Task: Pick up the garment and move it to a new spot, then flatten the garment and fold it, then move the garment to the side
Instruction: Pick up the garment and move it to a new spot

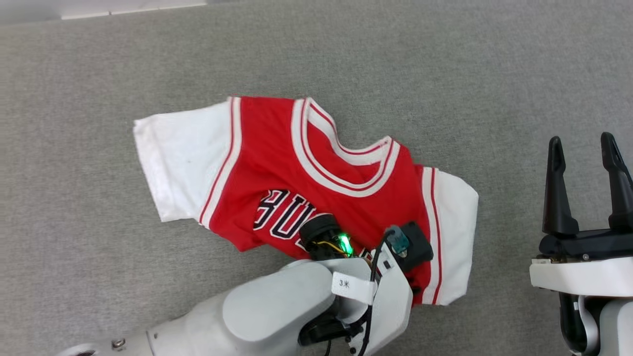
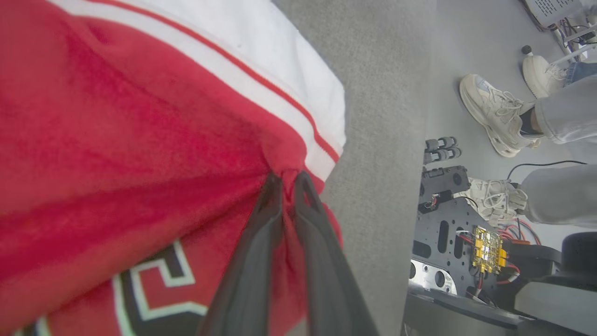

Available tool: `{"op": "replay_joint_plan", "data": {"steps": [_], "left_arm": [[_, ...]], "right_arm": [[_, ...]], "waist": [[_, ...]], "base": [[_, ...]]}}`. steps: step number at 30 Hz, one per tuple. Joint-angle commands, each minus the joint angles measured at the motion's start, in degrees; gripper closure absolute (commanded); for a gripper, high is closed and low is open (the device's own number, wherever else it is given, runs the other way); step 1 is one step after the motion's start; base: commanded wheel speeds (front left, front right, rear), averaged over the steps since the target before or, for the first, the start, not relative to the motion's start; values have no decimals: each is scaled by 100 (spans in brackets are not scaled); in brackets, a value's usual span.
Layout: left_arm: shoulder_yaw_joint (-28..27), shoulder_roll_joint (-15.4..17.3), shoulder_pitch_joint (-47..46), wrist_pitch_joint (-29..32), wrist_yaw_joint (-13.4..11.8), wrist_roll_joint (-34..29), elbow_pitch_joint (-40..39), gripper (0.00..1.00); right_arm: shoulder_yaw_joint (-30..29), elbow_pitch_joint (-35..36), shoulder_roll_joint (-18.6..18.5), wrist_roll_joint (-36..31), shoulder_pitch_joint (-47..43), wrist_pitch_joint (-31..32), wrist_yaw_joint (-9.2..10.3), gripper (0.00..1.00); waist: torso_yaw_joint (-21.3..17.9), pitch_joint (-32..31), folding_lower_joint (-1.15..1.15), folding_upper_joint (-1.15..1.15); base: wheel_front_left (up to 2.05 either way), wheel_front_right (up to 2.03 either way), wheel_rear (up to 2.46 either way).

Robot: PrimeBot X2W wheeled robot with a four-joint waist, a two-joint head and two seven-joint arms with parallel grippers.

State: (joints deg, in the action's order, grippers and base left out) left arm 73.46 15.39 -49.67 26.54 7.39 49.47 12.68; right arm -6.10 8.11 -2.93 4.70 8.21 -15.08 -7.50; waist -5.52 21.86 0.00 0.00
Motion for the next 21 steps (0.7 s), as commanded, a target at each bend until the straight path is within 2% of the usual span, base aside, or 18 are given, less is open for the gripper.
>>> {"op": "replay_joint_plan", "data": {"steps": [1, 2, 3, 8, 12, 17, 21], "left_arm": [[-19, -26, 10, -44, 1, -56, -16, 100], [-20, -55, 24, -144, 0, -89, 13, 53], [-16, -81, 7, -299, 0, -106, 74, 0], [-234, -187, -215, -1605, -1, -215, 427, 0], [-647, -187, -278, -2688, -235, -489, 649, 0], [-1137, 38, -87, -3763, -852, -769, 776, 0], [-1616, 250, 248, -4131, -1446, -966, 712, 0]], "right_arm": [[4, -15, 10, -24, -10, -13, 2, 0], [0, -29, 10, -56, -42, -14, 2, 0], [-5, -43, 10, -73, -73, -13, 2, 0], [14, -102, 10, -139, -259, -14, 2, 0], [29, -138, 10, -161, -424, -14, 2, 0], [45, -157, 10, -165, -606, -14, 2, 0], [21, -168, 10, -167, -736, -13, 2, 0]], "waist": [[57, -63, 0, 0], [91, -110, 0, 0], [125, -159, 0, 0], [267, -521, 0, 0], [380, -801, 0, 0], [529, -1098, 0, 0], [649, -1316, 0, 0]], "base": [[0, 0, 0], [0, 0, 0], [0, 0, 0], [0, 0, 0], [0, 0, 0], [0, 0, 0], [0, 0, 0]]}}
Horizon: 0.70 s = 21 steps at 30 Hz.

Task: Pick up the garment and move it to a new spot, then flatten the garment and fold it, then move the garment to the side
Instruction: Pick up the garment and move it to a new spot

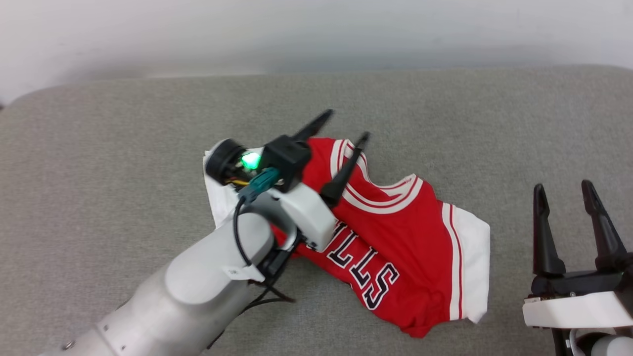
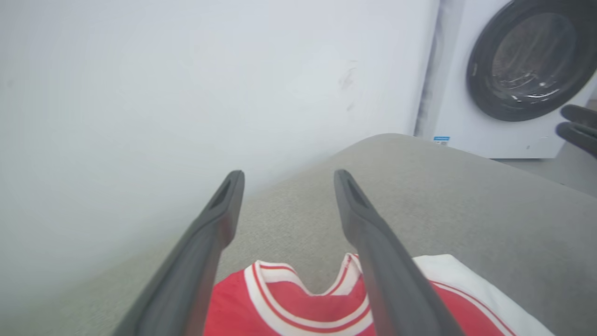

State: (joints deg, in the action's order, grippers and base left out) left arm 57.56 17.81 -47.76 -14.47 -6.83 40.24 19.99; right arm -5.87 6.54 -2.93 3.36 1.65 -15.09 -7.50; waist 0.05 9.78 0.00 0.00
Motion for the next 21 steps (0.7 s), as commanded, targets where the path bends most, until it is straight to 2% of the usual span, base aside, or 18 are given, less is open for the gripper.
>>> {"op": "replay_joint_plan", "data": {"steps": [1, 5, 10, 15, 21], "left_arm": [[-140, 79, 168, -50, -194, -151, -54, 0], [-934, 206, 848, -78, -792, -555, -590, 0], [-1930, 302, 1997, -72, -1192, -1171, -1256, 0], [-2775, 203, 3044, -72, -1272, -1682, -1653, 0], [-3526, -87, 3936, -72, -1041, -2166, -1774, 0]], "right_arm": [[-13, -16, 10, -30, -103, -13, 2, 0], [-47, -20, 9, -18, -203, -12, 2, 0], [-74, -42, 10, 4, -319, -13, 2, 0], [-97, -86, 10, 75, -438, -12, 2, 0], [-74, -237, 9, 288, -575, -13, 2, 0]], "waist": [[124, -157, 0, 0], [237, -301, 0, 0], [331, -474, 0, 0], [415, -613, 0, 0], [477, -782, 0, 0]], "base": [[0, 0, 0], [0, 0, 0], [0, 0, 0], [0, 0, 0], [0, 0, 0]]}}
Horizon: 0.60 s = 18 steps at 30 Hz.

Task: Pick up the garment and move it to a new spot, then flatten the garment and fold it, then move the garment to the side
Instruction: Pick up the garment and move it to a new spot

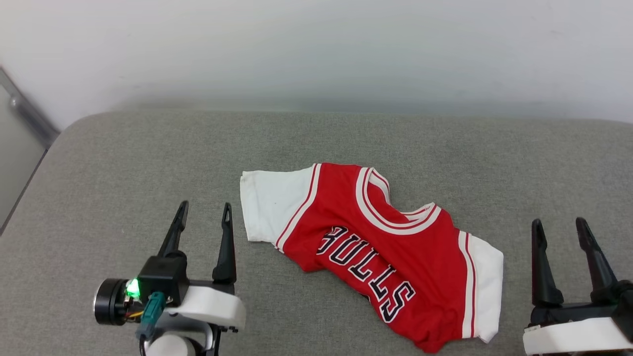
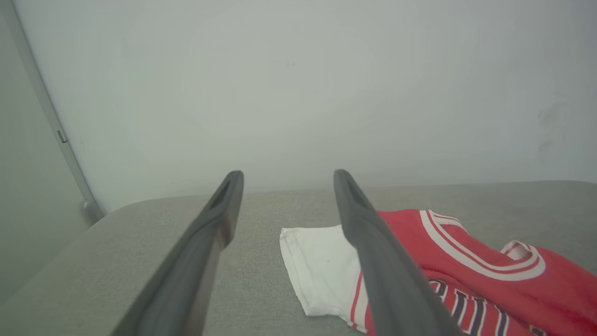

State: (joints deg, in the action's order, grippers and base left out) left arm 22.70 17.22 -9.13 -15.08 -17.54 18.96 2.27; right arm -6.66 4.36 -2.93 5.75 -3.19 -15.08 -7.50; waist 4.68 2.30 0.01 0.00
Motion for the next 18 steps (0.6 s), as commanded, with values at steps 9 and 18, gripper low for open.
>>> {"op": "replay_joint_plan", "data": {"steps": [9, 18], "left_arm": [[-785, -479, 882, -13, 516, -580, -13, 0], [-1284, -819, 1280, -13, 911, -988, 53, 0]], "right_arm": [[83, -252, 9, 294, -362, -14, 2, 0], [54, -368, 9, 359, -544, -14, 2, 0]], "waist": [[-21, -207, -1, 0], [-8, -274, -1, 0]], "base": [[0, 0, 0], [0, 0, 0]]}}
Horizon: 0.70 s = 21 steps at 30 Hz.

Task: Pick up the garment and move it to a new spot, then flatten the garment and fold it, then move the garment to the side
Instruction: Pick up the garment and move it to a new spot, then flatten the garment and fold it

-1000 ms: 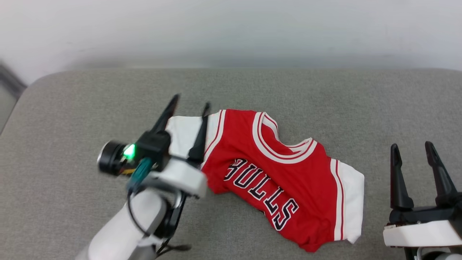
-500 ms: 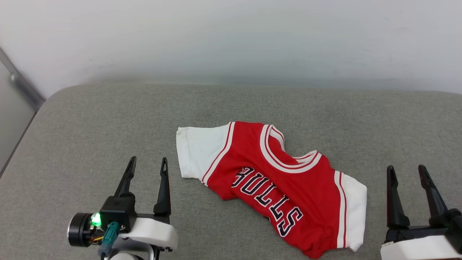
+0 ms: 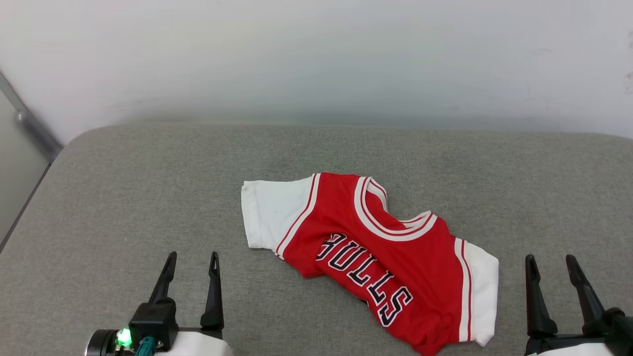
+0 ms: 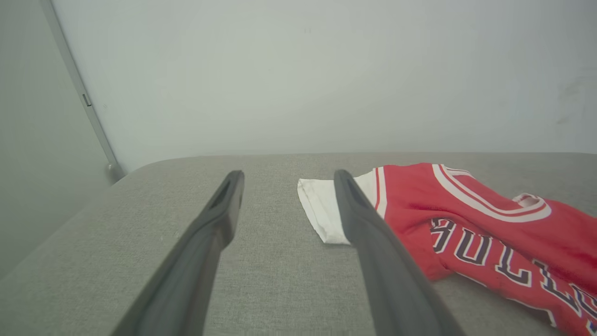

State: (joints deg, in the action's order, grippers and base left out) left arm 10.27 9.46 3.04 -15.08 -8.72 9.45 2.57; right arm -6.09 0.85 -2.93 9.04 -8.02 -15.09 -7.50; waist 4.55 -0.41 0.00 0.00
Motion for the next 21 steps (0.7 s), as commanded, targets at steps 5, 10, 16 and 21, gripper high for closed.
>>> {"op": "replay_joint_plan", "data": {"steps": [5, 10, 16, 21], "left_arm": [[-215, -181, 114, -13, 220, -201, 94, 0], [-342, -228, -22, -13, 379, -274, 181, 0], [-584, -22, -754, -13, 750, -355, 347, 0], [-731, 404, -2001, -13, 1196, -321, 595, 0]], "right_arm": [[4, -42, 10, 47, -87, -13, 2, 0], [15, -49, 10, 21, -54, -13, 2, 0], [9, 23, 10, -59, 76, -13, 2, 0], [48, 133, 9, -156, 302, -12, 2, 0]], "waist": [[20, -13, 0, 0], [27, 2, 0, 0], [27, 119, 0, 0], [-90, 508, 0, 0]], "base": [[0, 0, 0], [0, 0, 0], [0, 0, 0], [0, 0, 0]]}}
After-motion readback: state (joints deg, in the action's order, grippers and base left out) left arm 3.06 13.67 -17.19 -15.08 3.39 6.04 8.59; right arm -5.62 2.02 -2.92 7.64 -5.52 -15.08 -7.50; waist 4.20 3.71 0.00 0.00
